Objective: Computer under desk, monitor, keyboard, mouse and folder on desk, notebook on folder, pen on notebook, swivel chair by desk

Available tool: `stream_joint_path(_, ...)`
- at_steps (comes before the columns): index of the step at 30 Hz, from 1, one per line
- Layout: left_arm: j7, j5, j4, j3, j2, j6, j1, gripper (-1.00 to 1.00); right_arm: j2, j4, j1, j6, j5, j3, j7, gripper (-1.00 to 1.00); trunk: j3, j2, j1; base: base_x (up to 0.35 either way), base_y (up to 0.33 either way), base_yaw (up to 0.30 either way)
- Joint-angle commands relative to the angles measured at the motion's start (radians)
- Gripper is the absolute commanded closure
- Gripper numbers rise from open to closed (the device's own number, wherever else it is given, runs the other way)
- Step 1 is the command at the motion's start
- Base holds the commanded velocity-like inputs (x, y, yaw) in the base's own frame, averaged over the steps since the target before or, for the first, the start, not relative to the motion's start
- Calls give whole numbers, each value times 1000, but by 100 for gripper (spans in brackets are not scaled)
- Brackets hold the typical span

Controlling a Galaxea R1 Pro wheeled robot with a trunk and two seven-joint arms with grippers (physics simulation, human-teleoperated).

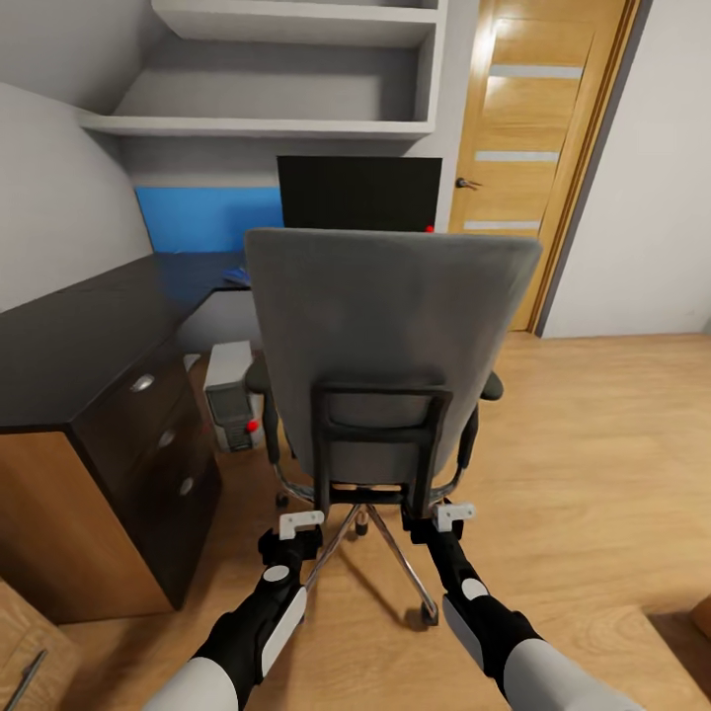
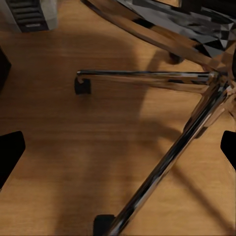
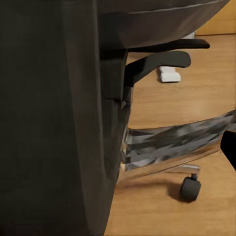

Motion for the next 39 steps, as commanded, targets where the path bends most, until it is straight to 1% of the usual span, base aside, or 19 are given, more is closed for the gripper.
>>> stream_joint_path(1,7,1,-2,-3,0,4,-1,-100,-1,1,-1,-4,-12,6,-6,-100,-1,0,0,324,0,0)
stream_joint_path(9,7,1,-2,-3,0,4,-1,-100,0,3,-1,-4,-11,6,-6,-100,-1,0,0,324,0,7)
stream_joint_path(16,7,1,-2,-3,0,4,-1,-100,0,4,-1,-4,-11,6,-6,-100,-1,0,0,324,0,92)
stream_joint_path(27,7,1,-2,-3,0,4,-1,-100,0,4,-1,-4,-11,6,-6,-100,-1,0,0,324,0,9)
stream_joint_path(35,8,0,-2,-3,0,4,-1,-100,0,4,-1,-8,-11,6,-6,-100,-1,0,0,324,0,136)
stream_joint_path(39,7,1,-2,-3,0,4,-1,-100,0,4,-1,-9,-12,6,-6,-100,-1,0,0,324,0,31)
